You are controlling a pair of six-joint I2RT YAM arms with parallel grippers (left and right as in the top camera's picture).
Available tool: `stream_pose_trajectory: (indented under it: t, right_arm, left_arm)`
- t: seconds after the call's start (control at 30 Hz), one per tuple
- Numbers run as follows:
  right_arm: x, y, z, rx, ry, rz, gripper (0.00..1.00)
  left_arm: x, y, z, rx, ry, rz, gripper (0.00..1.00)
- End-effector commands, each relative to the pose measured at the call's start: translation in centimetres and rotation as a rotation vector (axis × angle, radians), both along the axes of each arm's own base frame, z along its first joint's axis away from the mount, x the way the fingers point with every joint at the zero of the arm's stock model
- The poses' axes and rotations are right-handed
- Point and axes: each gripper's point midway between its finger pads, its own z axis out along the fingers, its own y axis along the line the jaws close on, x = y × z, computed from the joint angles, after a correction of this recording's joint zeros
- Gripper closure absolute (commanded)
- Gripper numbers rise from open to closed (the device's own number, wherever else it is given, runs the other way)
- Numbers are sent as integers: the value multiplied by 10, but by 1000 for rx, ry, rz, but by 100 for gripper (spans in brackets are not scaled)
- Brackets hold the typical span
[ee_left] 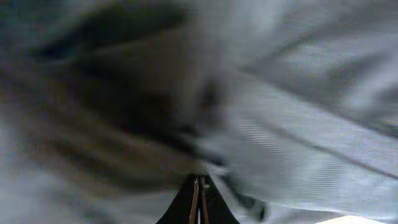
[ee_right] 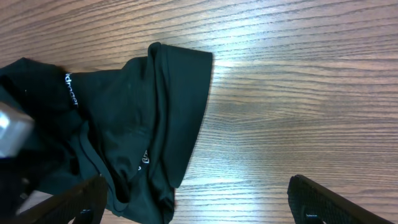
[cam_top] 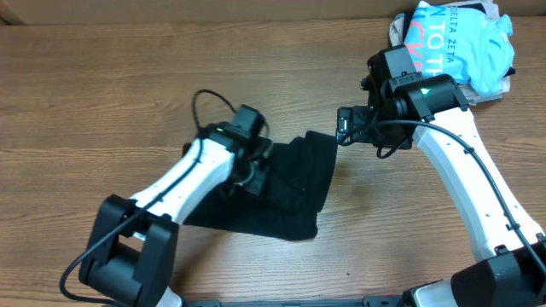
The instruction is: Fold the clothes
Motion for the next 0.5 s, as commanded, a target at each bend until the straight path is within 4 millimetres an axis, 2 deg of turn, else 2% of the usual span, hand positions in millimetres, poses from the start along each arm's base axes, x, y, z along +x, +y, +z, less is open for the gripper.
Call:
stream_pose_trajectory:
  t: [0.0, 0.13, 0.27, 0.37, 0.47]
  right_arm:
    - [0, 0, -1, 3, 4, 1, 4]
    - [0, 0, -1, 2, 4, 1, 4]
    - [0, -1, -1, 0, 2, 0, 4]
    - [0, -1, -1, 0, 2, 0, 4]
    - [0, -1, -1, 0, 2, 0, 4]
  left_arm:
    - [-6, -14, 1, -23, -5, -30, 96]
    - [2, -15, 8, -34, -21, -9, 96]
    - [24, -9, 40, -45, -63, 27, 96]
    - [45, 5, 69, -16, -130, 69, 96]
    - [62, 26, 82, 34, -177, 122, 96]
